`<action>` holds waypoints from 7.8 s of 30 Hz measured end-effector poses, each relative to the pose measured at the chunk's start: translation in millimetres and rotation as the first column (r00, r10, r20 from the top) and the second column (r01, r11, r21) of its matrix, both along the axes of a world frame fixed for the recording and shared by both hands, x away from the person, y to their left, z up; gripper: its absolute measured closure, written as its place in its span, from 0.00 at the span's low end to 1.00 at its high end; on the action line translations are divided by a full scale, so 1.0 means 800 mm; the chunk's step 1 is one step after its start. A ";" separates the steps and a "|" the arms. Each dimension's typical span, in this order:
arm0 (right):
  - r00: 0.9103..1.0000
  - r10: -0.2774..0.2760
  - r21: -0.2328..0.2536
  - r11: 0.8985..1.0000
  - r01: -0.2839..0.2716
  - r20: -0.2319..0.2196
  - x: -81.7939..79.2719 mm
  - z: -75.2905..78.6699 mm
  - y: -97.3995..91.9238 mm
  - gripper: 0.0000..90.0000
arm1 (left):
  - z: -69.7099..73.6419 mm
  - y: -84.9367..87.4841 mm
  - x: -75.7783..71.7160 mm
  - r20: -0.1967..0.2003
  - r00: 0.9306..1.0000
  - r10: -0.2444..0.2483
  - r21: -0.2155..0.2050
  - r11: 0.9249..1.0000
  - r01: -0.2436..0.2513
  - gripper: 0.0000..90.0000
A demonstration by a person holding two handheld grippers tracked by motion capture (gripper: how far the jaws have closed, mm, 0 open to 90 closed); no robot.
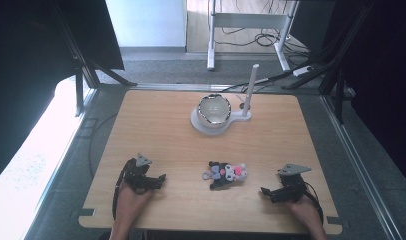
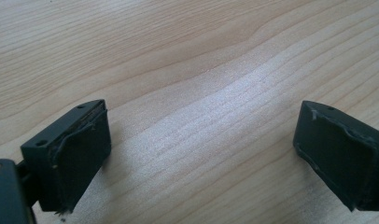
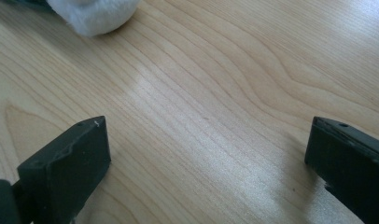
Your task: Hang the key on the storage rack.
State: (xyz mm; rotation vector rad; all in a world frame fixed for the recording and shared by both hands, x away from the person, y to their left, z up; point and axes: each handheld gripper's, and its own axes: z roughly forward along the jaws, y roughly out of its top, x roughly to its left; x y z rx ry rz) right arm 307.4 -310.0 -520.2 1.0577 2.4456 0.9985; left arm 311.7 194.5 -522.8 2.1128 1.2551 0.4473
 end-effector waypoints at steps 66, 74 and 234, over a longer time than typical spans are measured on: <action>0.965 0.221 -0.169 0.955 -0.243 -0.137 0.047 0.069 0.050 0.04 | 0.000 0.000 0.000 0.000 1.000 0.000 0.000 1.000 0.000 0.05; 0.952 0.247 -0.209 0.936 -0.282 -0.180 0.056 0.076 0.066 0.05 | 0.000 0.000 0.000 0.000 1.000 0.000 0.000 1.000 0.000 0.05; 0.970 -0.037 -0.363 0.930 -0.055 -0.242 0.260 0.264 0.009 0.48 | 0.000 0.000 0.000 0.001 1.000 0.000 -0.002 1.000 0.000 0.05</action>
